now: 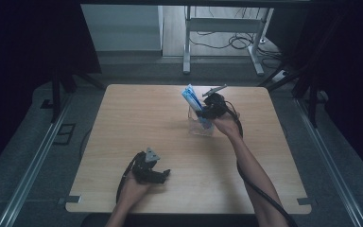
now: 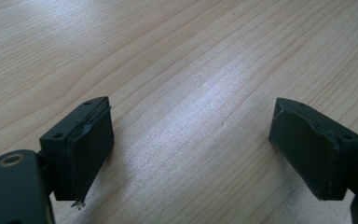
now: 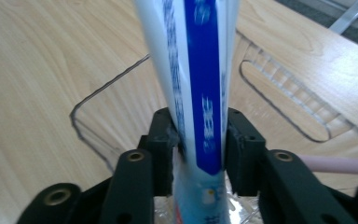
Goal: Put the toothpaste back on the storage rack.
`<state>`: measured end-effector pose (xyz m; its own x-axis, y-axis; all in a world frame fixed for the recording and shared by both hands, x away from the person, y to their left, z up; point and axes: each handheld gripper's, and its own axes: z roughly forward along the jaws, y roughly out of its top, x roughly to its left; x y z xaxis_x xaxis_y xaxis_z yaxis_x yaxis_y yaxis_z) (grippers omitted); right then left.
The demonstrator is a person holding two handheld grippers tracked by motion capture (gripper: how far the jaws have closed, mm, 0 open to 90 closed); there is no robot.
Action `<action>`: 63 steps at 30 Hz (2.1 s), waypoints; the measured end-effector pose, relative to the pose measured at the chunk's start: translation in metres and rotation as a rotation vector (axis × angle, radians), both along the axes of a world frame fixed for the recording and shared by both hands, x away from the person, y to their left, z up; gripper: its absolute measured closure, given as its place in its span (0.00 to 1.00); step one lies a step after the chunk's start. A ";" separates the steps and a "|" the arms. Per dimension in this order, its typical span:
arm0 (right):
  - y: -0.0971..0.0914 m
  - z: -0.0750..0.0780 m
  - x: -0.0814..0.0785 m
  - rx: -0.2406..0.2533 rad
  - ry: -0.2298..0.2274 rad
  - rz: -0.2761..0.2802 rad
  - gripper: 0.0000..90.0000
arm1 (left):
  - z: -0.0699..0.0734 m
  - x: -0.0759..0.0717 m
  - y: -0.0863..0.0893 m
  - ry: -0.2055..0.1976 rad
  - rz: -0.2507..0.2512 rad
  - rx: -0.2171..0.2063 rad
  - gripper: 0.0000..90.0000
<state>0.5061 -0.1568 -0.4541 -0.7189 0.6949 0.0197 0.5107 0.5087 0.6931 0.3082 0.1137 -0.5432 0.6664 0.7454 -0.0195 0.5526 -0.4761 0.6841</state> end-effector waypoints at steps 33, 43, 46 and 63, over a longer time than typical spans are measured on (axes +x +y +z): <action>0.006 0.020 -0.015 -0.014 -0.036 0.044 0.17 | 0.000 0.000 0.000 0.000 -0.001 0.000 0.15; 0.001 0.027 -0.021 0.006 -0.038 0.049 0.11 | 0.000 0.000 0.000 0.000 0.000 0.001 0.15; 0.000 0.030 -0.024 0.008 -0.039 0.053 0.10 | 0.000 0.000 0.000 0.000 -0.001 0.000 0.15; -0.010 0.037 -0.045 0.007 -0.018 0.069 0.01 | 0.000 0.000 0.000 0.000 0.000 0.000 0.15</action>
